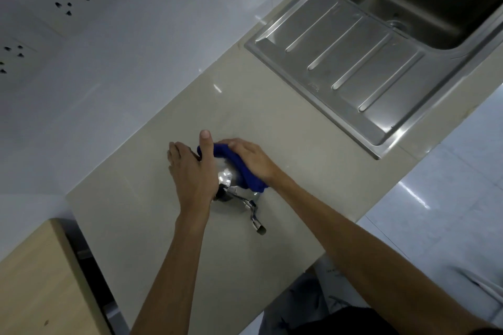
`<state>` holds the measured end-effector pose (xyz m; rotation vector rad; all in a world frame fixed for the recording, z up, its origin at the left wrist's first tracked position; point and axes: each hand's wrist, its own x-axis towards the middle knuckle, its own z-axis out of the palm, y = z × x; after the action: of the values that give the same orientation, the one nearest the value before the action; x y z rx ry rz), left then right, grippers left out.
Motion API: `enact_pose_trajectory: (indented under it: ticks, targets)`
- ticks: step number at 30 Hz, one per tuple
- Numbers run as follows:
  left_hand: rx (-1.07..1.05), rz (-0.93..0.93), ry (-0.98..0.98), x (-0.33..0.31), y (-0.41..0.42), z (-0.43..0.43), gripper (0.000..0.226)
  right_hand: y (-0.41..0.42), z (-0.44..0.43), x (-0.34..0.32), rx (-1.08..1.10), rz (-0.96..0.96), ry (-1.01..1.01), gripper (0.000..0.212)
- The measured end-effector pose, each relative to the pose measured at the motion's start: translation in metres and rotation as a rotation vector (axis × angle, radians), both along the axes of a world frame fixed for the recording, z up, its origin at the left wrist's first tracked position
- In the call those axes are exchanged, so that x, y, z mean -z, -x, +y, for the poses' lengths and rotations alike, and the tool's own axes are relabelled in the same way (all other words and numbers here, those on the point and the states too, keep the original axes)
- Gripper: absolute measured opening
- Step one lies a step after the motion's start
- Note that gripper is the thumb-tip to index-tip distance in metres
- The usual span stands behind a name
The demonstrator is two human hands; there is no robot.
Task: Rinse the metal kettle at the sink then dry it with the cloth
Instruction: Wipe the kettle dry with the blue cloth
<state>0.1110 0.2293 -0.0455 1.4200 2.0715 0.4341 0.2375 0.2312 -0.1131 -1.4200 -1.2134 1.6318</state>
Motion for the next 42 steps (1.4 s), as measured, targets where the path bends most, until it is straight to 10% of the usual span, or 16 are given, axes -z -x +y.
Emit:
enact_pose_trajectory:
  ticks: [3, 9, 14, 20, 24, 29, 34, 38, 42]
  targets:
    - [-0.085, -0.036, -0.039, 0.006, 0.001, 0.001, 0.138, -0.007, 0.023, -0.005, -0.18, -0.082, 0.126, 0.041]
    - [-0.066, -0.093, -0.086, 0.005, -0.001, -0.004, 0.11, 0.01, -0.021, -0.025, -0.056, -0.021, -0.247, 0.034]
    - [0.024, 0.032, -0.101, 0.007, 0.0, 0.0, 0.093, -0.013, 0.022, 0.017, -0.117, 0.028, 0.225, 0.051]
    - [-0.041, -0.11, -0.136, 0.012, 0.001, -0.004, 0.085, 0.019, -0.059, 0.005, 0.13, -0.044, -0.284, 0.042]
    - [-0.067, -0.132, -0.154, 0.014, 0.0, -0.003, 0.1, 0.004, -0.048, 0.034, 0.301, 0.104, 0.051, 0.054]
    - [-0.091, -0.161, -0.163, 0.016, 0.0, -0.003, 0.106, 0.019, -0.072, 0.024, 0.204, 0.112, -0.178, 0.05]
    - [-0.091, -0.159, -0.155, 0.014, -0.001, -0.005, 0.098, 0.01, -0.054, 0.026, 0.326, 0.146, 0.053, 0.045]
    - [-0.075, -0.163, -0.151, 0.013, -0.001, -0.005, 0.1, 0.018, -0.053, 0.009, 0.203, 0.041, -0.264, 0.036]
    - [-0.097, -0.184, -0.182, 0.012, -0.001, -0.005, 0.102, -0.004, 0.021, 0.004, -0.07, -0.007, 0.094, 0.04]
